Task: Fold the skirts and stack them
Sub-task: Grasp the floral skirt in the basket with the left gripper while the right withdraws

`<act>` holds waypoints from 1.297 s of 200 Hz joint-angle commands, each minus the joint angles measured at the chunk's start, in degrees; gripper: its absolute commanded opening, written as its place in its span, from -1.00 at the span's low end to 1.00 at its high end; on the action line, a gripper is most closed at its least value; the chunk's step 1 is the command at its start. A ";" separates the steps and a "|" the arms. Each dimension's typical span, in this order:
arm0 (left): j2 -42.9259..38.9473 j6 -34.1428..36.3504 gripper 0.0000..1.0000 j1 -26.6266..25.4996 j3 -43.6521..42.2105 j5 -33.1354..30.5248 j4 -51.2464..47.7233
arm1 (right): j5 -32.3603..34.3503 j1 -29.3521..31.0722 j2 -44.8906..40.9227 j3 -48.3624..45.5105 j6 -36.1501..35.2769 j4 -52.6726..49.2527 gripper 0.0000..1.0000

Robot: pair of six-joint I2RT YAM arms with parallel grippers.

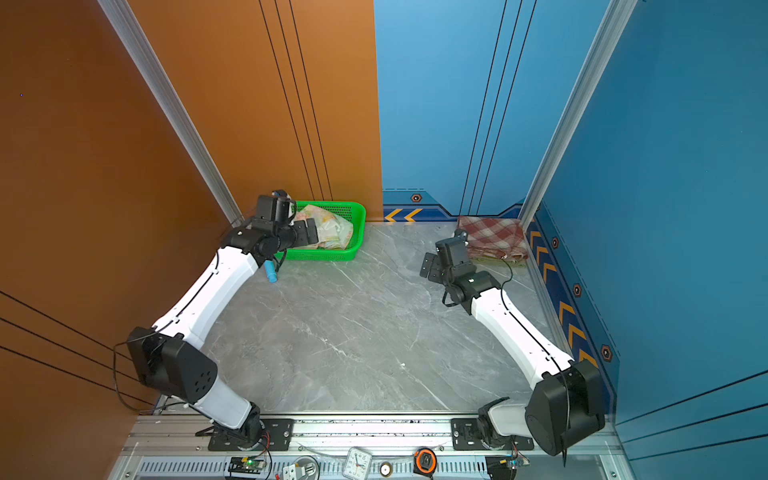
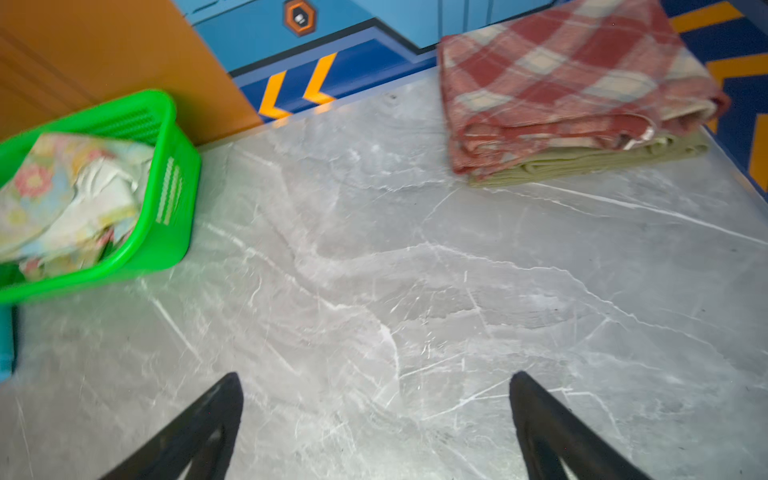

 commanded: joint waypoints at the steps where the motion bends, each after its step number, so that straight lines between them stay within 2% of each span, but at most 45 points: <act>1: 6.60 -0.92 0.96 2.65 6.31 -4.97 -9.82 | 3.36 4.44 -1.05 -1.52 -7.59 0.68 1.00; 25: 11.25 -1.87 0.96 6.19 9.09 -4.00 -10.45 | 1.66 8.87 -1.36 -1.89 -11.75 3.26 1.00; 57: 16.56 -3.15 1.00 10.52 13.10 -0.69 -10.42 | -1.18 10.63 -1.44 -0.87 -13.27 4.83 0.99; 91: 22.56 -4.59 0.78 13.94 17.68 5.91 -9.16 | -2.84 11.78 -1.31 -1.10 -13.36 6.41 0.99; 106: 24.78 -5.13 0.75 14.89 18.82 9.69 -6.61 | -3.30 12.06 -0.60 -0.70 -13.04 6.57 0.97; 112: 25.55 -5.42 0.64 15.13 19.26 10.42 -5.64 | -3.53 12.11 -0.36 -0.56 -12.89 6.58 0.97; 149: 31.24 -7.05 0.58 16.19 24.21 13.38 -2.16 | -3.91 12.37 1.08 0.48 -12.31 6.41 0.96; 237: 39.48 -7.59 0.70 16.24 28.54 11.57 -2.08 | -3.63 12.12 5.38 4.08 -12.83 4.76 0.95; 241: 39.84 -7.53 0.80 16.29 28.75 11.57 -2.03 | -3.63 12.12 5.59 4.20 -12.68 4.69 0.95; 259: 41.49 -7.19 0.81 16.29 29.97 11.49 -1.99 | -3.90 12.09 6.33 4.52 -12.38 4.58 0.95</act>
